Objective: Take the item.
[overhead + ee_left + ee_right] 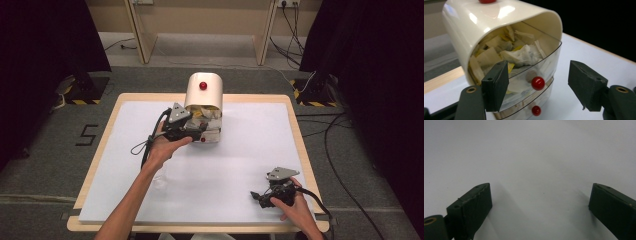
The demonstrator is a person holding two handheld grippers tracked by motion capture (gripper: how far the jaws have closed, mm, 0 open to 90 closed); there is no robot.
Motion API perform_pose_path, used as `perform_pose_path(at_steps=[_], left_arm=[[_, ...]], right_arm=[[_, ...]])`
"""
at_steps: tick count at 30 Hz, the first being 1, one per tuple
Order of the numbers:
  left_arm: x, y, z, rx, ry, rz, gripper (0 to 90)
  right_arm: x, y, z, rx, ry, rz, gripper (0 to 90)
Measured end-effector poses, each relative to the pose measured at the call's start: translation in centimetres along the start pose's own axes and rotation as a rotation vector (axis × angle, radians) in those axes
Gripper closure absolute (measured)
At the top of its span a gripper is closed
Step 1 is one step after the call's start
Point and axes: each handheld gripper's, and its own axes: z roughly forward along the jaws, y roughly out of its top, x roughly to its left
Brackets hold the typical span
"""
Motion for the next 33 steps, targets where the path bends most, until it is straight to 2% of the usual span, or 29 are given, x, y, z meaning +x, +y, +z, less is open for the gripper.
perform_pose_path(at_steps=[1,6,11,15,17,24,33], left_arm=[[-0.1,0.2,0.1,0.000,-0.006,0.002,32.2],[0.0,0.5,0.8,0.007,0.023,0.013,32.3],[-0.1,0.4,1.2,0.022,0.022,0.016,32.4],[-0.3,0.4,1.1,0.040,0.015,0.037,32.4],[-0.3,0.4,1.0,0.046,0.008,0.036,32.4],[-1.0,0.3,0.2,0.083,-0.003,0.074,32.8],[-2.2,-0.6,-1.2,0.091,-0.016,0.070,32.5]], right_arm=[[0.0,0.0,0.0,0.000,0.000,0.000,5.3],[0.0,0.0,0.0,0.000,0.000,-0.001,5.3],[0.0,0.0,0.0,0.000,0.000,0.000,5.3],[0.0,0.0,0.0,0.000,0.001,-0.001,5.3],[0.0,0.0,0.0,-0.001,0.000,0.000,5.3],[0.0,0.0,0.0,-0.001,0.000,-0.001,5.2],[0.0,0.0,0.0,0.000,0.000,0.000,5.3]])
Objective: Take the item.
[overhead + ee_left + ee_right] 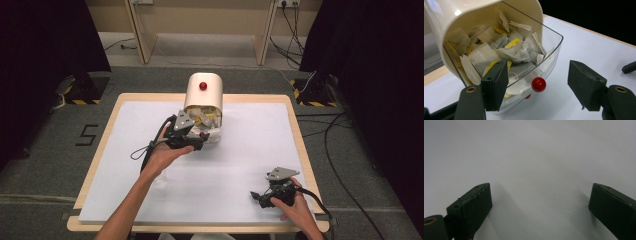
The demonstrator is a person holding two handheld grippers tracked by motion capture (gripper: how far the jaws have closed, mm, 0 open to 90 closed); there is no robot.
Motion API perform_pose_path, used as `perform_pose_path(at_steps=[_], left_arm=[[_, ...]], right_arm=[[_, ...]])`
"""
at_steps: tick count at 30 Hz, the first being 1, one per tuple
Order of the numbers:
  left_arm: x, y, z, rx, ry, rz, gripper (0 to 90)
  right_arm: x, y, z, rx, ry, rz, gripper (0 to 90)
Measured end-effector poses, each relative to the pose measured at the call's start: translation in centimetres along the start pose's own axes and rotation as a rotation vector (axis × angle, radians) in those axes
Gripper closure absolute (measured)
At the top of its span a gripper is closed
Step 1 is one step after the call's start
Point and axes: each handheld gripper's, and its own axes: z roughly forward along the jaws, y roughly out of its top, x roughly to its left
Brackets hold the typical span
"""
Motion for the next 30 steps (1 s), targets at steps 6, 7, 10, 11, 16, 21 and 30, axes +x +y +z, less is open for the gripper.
perform_pose_path(at_steps=[6,7,10,11,16,21,30], left_arm=[[-0.6,-0.6,-0.5,-0.013,0.006,-0.008,32.8],[-0.8,-0.7,-0.6,-0.016,0.009,-0.009,32.8],[-1.1,-0.8,-0.7,-0.012,0.016,0.001,32.7],[-1.4,-1.0,-0.8,-0.013,0.017,0.002,32.7],[-1.8,-1.5,-1.1,-0.019,0.016,0.001,32.7],[-2.3,-1.9,-1.4,-0.031,0.022,0.013,32.7],[-2.6,-1.8,-1.7,-0.038,0.029,0.027,32.6]], right_arm=[[0.0,0.0,0.0,0.000,0.000,0.000,5.2],[0.0,0.0,0.0,0.000,0.000,0.000,5.3],[0.0,0.0,0.0,0.000,0.000,0.000,5.3],[0.0,0.0,0.0,0.000,0.000,0.000,5.3],[0.0,0.0,0.0,0.000,0.000,0.000,5.3],[0.0,0.0,0.0,0.000,0.000,0.000,5.3],[0.0,0.0,0.0,0.000,0.000,0.000,5.2]])
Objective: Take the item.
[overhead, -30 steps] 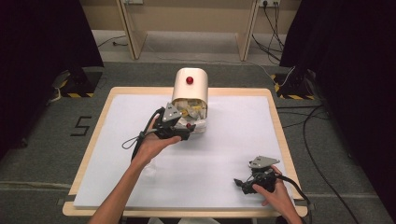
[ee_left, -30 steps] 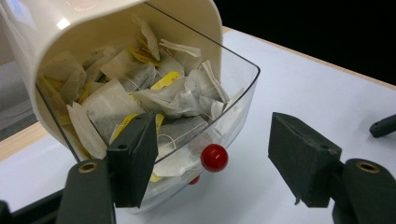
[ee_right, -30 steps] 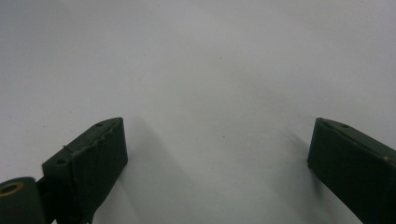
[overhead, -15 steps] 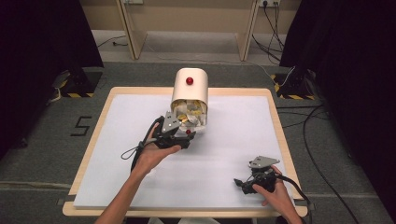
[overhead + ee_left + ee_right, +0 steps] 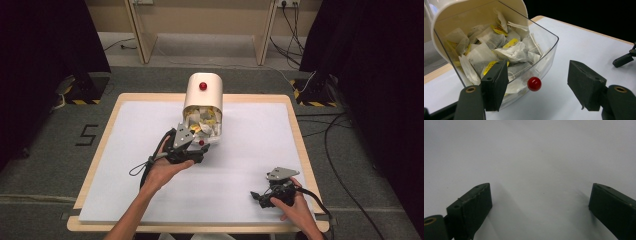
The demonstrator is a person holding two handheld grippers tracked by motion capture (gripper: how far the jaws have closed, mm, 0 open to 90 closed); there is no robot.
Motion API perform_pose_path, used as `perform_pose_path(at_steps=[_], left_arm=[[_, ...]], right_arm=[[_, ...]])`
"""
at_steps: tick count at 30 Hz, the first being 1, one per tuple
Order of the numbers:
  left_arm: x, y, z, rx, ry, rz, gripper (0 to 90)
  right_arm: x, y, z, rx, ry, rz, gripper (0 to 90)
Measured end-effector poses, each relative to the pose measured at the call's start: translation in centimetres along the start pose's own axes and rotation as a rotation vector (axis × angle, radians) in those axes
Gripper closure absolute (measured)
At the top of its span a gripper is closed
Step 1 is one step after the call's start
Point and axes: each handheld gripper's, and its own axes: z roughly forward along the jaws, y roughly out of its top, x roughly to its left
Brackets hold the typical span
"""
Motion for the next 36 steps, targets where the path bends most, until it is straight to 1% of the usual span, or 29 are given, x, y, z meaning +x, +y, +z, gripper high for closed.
perform_pose_path(at_steps=[2,7,8,12,17,21,29,32,36], left_arm=[[-0.07,-0.02,-0.10,0.001,-0.001,0.004,32.6],[-0.23,-0.17,-0.38,0.005,-0.011,-0.001,32.6],[-0.31,-0.23,-0.41,0.004,-0.013,-0.008,32.6],[-0.48,-0.41,-0.55,0.003,-0.016,-0.008,32.5],[-0.82,-0.80,-0.90,0.010,-0.028,-0.009,32.5],[-0.91,-0.92,-0.99,0.008,-0.031,-0.016,32.5],[-0.99,-1.00,-1.06,0.011,-0.035,-0.013,32.1],[-0.99,-0.99,-1.07,0.011,-0.039,-0.016,32.0],[-0.82,-0.80,-0.99,0.012,-0.057,-0.037,32.0]], right_arm=[[0.00,0.00,0.00,0.000,0.000,0.000,5.3],[0.00,0.00,0.00,0.000,0.000,0.000,5.3],[0.00,0.00,0.00,0.000,0.000,0.000,5.2],[0.00,0.00,0.00,0.000,0.000,0.000,5.3],[0.00,0.00,0.00,0.000,0.000,0.000,5.2],[0.00,0.00,0.00,0.000,0.000,0.000,5.2],[0.00,0.00,0.00,0.000,0.000,0.000,5.2],[0.00,0.00,0.00,0.000,0.000,0.000,5.2],[0.00,0.00,0.00,0.000,0.000,0.001,5.2]])
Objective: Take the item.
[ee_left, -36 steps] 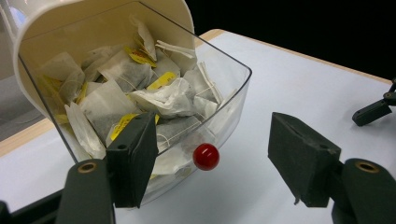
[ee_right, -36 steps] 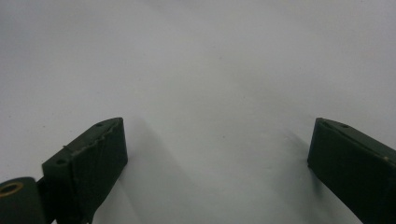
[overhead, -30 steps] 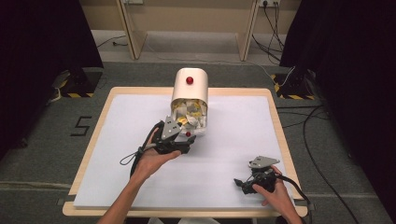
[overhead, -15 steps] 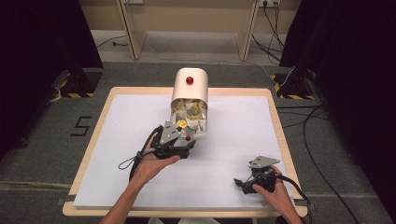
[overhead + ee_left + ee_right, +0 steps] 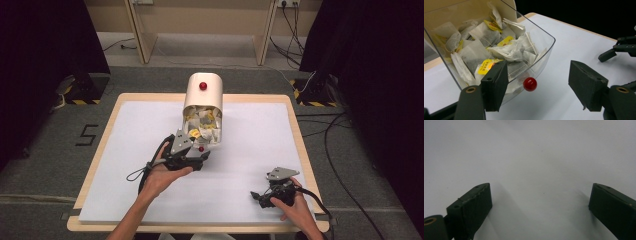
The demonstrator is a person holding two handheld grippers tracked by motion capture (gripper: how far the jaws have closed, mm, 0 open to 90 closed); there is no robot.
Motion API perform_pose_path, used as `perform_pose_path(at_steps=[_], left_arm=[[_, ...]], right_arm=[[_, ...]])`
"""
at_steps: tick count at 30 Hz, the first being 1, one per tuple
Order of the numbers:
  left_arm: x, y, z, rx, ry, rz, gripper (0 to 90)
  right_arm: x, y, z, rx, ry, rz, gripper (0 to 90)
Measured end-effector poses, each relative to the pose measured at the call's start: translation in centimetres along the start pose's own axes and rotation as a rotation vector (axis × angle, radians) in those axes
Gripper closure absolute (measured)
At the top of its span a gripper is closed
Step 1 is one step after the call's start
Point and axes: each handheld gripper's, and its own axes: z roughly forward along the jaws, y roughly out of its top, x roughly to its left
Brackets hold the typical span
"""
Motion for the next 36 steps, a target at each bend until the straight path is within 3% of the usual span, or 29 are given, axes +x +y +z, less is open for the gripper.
perform_pose_path(at_steps=[8,14,22,36], left_arm=[[0.4,0.7,0.0,-0.025,0.025,-0.013,34.0],[0.9,1.6,0.5,-0.048,0.069,-0.017,43.2],[1.3,2.1,2.2,-0.021,0.078,-0.049,53.4],[1.6,2.1,4.0,0.039,0.099,-0.021,67.4]], right_arm=[[0.0,0.0,0.0,0.000,0.000,0.000,5.2],[0.0,0.0,0.0,0.000,0.000,0.000,5.2],[0.0,0.0,0.0,0.000,0.000,0.000,5.2],[0.0,0.0,0.0,0.000,0.000,0.000,5.2]])
